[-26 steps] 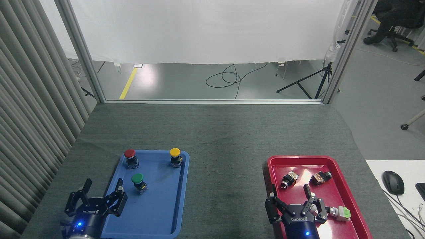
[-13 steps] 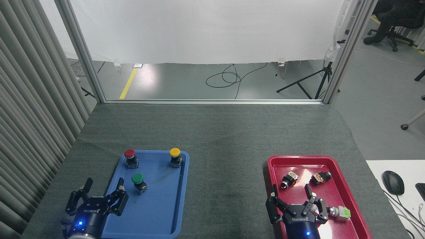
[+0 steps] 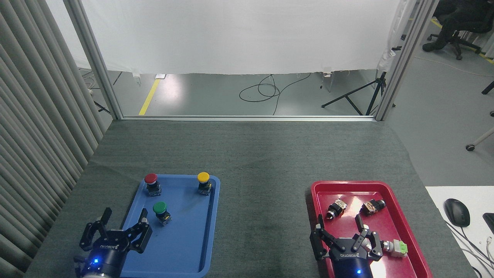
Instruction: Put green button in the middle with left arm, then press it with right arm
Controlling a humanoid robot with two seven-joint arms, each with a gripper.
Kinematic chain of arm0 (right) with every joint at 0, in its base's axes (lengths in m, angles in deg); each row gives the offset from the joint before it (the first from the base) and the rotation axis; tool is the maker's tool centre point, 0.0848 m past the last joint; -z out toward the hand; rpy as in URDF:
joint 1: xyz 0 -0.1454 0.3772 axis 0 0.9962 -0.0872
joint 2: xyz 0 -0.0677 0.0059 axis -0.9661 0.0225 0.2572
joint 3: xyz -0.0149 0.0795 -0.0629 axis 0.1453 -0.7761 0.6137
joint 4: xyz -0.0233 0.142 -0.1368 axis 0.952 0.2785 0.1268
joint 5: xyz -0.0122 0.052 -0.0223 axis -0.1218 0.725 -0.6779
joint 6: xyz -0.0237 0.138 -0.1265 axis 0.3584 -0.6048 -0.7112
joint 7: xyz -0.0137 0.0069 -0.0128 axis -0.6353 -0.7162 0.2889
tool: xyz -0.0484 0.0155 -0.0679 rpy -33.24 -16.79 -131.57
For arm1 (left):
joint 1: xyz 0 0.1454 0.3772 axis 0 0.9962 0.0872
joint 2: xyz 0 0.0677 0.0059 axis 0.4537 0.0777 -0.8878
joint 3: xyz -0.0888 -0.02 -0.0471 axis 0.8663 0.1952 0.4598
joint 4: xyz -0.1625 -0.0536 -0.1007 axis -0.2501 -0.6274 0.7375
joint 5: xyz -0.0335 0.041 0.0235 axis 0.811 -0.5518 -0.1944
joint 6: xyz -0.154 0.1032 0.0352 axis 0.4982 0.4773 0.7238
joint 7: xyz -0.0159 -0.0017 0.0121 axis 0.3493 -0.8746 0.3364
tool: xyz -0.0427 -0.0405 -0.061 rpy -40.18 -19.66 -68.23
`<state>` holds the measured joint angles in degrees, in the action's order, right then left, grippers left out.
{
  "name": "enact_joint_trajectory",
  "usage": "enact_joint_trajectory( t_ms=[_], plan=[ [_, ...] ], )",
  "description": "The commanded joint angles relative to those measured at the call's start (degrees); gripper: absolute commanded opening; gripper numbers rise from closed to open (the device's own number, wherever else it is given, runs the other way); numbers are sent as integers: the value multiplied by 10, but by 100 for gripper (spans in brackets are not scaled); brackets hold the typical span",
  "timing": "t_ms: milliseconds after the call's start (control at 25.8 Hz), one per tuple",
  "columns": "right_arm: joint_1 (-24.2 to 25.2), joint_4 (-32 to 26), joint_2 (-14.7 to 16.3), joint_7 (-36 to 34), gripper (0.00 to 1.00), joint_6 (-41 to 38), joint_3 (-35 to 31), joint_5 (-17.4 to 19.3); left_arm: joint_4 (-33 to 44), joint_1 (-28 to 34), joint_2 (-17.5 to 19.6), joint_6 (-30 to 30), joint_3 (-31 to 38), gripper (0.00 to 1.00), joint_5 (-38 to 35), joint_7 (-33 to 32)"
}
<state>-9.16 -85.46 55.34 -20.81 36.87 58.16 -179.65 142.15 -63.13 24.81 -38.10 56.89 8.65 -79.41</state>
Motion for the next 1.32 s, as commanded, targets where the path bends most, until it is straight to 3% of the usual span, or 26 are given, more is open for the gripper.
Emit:
enact_joint_trajectory(
  t_ms=[0,465,852,1278],
  plan=[
    [0,0,1,0,99,-1,-2,0,-8,-3,-1,1,-2,99,0,0],
    [0,5,0,0,99,0,-2,-1,-30,-12,0,2,-10,99,0,3],
    [0,5,4,0,99,1,-2,1,-42,-12,-4,2,-56,99,-4,19],
    [0,6,4,0,99,0,-3,1,-96,-30,-1,1,-66,99,-4,16]
  ],
)
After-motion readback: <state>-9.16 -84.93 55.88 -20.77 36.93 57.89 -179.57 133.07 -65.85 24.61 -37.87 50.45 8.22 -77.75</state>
